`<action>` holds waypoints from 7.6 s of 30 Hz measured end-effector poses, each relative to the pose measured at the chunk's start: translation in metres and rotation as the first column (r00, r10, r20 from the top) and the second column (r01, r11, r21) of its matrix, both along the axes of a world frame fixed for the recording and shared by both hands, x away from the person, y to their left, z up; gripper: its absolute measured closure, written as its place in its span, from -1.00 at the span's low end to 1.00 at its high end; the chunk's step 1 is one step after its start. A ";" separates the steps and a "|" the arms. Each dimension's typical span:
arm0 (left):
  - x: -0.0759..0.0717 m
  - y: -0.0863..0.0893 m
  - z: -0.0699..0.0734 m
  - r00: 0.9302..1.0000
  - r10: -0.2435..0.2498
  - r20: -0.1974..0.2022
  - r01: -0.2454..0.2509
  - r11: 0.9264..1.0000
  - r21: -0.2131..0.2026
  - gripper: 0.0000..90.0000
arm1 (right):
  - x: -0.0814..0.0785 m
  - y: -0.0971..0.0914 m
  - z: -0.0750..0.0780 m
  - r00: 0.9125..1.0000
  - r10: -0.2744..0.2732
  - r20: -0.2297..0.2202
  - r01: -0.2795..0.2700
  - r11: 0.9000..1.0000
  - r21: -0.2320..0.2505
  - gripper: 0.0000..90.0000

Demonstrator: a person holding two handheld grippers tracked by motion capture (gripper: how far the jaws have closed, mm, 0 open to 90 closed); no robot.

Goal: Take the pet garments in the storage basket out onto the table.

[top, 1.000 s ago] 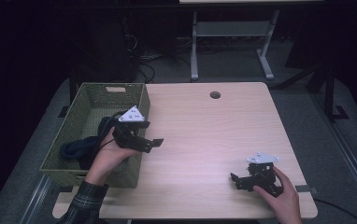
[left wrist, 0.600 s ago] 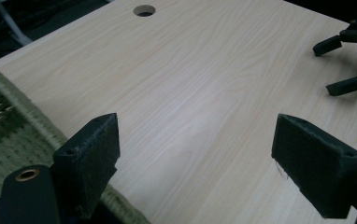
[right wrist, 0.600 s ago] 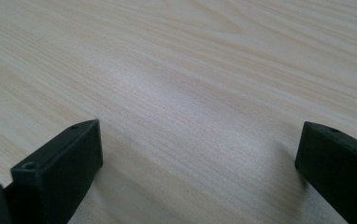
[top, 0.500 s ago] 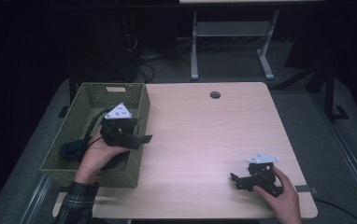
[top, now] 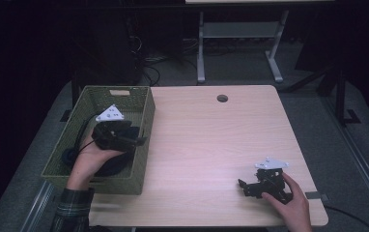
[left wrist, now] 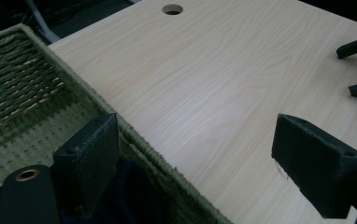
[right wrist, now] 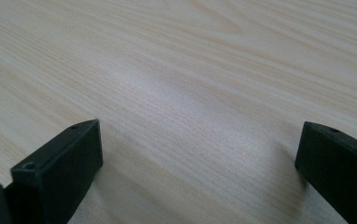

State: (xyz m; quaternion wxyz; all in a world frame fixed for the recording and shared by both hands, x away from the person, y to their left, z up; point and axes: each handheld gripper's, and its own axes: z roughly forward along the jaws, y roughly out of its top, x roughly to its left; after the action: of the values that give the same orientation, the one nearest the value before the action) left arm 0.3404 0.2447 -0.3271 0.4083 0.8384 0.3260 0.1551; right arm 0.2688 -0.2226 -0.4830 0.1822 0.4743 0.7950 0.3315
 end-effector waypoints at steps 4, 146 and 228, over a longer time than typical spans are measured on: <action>0.001 0.008 0.000 1.000 0.011 -0.005 -0.011 1.000 0.013 -0.67 | 0.000 0.000 0.000 1.000 0.000 0.000 0.000 1.000 0.000 -0.99; 0.005 0.086 0.086 0.978 0.182 0.097 -0.137 0.925 -0.355 0.80 | 0.000 0.000 0.000 1.000 0.000 0.000 0.000 1.000 0.001 -0.99; 0.071 -0.189 0.033 0.951 -0.307 0.041 0.305 0.906 -0.293 0.80 | 0.000 0.000 0.000 1.000 -0.001 0.000 0.001 1.000 0.002 -0.99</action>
State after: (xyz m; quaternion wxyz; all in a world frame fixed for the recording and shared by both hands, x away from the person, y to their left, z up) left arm 0.4116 0.0556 -0.2936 0.5472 0.8091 0.2113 0.0363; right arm 0.2687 -0.2225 -0.4829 0.1819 0.4747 0.7945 0.3321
